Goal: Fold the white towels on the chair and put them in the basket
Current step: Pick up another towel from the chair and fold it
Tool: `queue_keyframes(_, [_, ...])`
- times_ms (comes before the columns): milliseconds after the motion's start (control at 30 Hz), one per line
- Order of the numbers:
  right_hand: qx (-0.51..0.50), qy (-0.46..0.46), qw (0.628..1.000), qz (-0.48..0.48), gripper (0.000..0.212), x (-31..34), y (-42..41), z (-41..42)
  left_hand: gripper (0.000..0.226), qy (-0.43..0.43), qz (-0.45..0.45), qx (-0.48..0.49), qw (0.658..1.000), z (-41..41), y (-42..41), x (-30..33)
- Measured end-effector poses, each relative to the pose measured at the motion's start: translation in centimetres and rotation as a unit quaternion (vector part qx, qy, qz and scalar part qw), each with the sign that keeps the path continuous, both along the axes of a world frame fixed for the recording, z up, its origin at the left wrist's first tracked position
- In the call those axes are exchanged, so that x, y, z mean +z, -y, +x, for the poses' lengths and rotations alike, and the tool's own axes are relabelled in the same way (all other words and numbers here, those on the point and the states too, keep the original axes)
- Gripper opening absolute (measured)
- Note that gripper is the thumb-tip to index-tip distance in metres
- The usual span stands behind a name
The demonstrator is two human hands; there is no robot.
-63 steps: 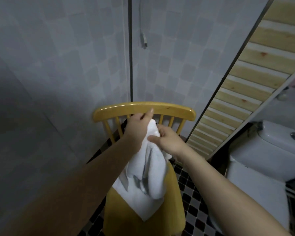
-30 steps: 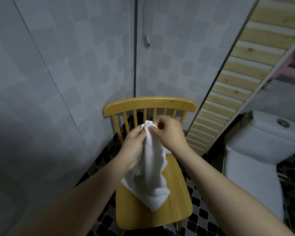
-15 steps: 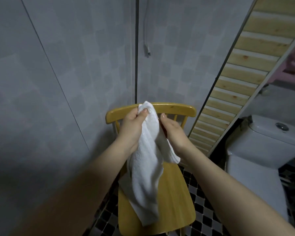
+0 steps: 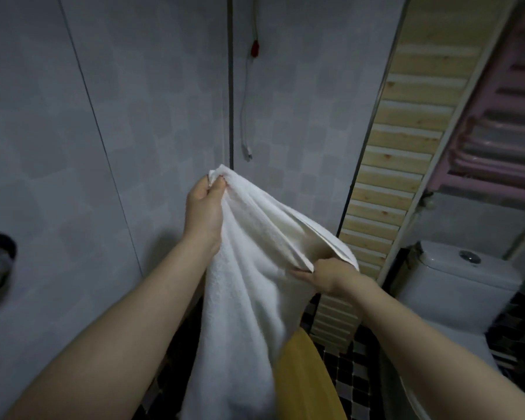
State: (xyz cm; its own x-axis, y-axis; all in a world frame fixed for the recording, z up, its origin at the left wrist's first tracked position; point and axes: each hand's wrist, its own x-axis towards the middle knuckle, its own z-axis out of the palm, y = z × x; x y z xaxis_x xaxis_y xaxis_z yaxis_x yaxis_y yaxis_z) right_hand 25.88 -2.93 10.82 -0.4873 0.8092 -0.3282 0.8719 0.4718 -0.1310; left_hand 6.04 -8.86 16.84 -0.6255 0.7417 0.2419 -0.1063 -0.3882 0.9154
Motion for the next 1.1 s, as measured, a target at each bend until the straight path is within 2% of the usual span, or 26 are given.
queue_keyframes(67, [-0.011,0.049,0.998,0.046,0.058,0.7,-0.3,1.0,0.026,-0.006,-0.006,0.048,0.999,-0.1,0.8,-1.2])
queue_keyframes(133, [-0.048,0.026,0.992,0.116,0.069,1.2,-1.0,2.3,0.026,-0.005,-0.014,0.058,0.998,0.1,1.5,-1.8])
queue_keyframes(267, [-0.025,0.023,0.955,0.294,0.031,4.8,-0.6,4.9,0.025,-0.042,-0.016,0.074,0.996,0.7,2.3,1.5])
queue_keyframes(333, [-0.010,-0.031,0.913,0.406,0.027,8.2,0.0,6.1,0.026,-0.049,0.039,0.102,0.993,1.8,3.2,5.4])
queue_keyframes(433, [-0.013,-0.115,0.799,0.590,0.027,12.0,1.3,9.2,0.027,-0.037,0.175,0.117,0.977,4.7,5.3,9.1])
queue_keyframes(467, [-0.013,-0.110,0.768,0.630,0.029,12.2,1.9,10.6,0.025,-0.051,0.167,0.108,0.979,5.8,6.2,8.8])
queue_keyframes(500, [-0.008,-0.086,0.781,0.618,0.031,11.7,2.9,12.0,0.021,-0.071,0.120,0.094,0.986,6.7,7.0,7.3])
queue_keyframes(567, [0.040,0.023,0.872,0.487,0.023,9.7,5.3,14.4,0.014,-0.084,0.018,0.073,0.994,8.2,8.4,2.6])
queue_keyframes(600, [0.050,0.097,0.910,0.400,0.018,8.8,7.1,15.7,0.015,-0.076,-0.001,0.060,0.995,9.4,9.6,0.7])
queue_keyframes(633, [0.040,0.134,0.927,0.348,0.019,8.3,7.8,16.5,0.018,-0.051,-0.001,0.049,0.997,10.1,10.2,-0.7])
queue_keyframes(700, [0.003,0.137,0.938,0.319,0.025,8.2,9.7,18.8,0.022,0.004,0.005,0.034,0.999,12.5,12.1,-1.5])
queue_keyframes(800, [0.005,0.079,0.902,0.424,0.020,8.6,12.1,22.1,0.024,0.016,0.041,0.019,0.999,15.7,14.6,-1.1])
queue_keyframes(867, [0.010,0.019,0.871,0.491,0.035,8.2,13.6,24.9,0.025,0.010,0.076,-0.003,0.997,17.3,16.3,0.2])
queue_keyframes(967, [0.022,-0.031,0.815,0.579,0.038,7.6,15.0,26.9,0.025,0.011,0.099,-0.019,0.995,18.6,17.8,2.6])
queue_keyframes(1067, [-0.014,-0.037,0.773,0.633,0.032,7.4,15.9,28.1,0.024,0.027,0.087,-0.026,0.995,19.2,18.3,3.1])
queue_keyframes(1100, [-0.033,-0.056,0.774,0.629,0.028,7.5,16.2,28.6,0.024,0.037,0.082,-0.021,0.996,19.3,18.5,2.9])
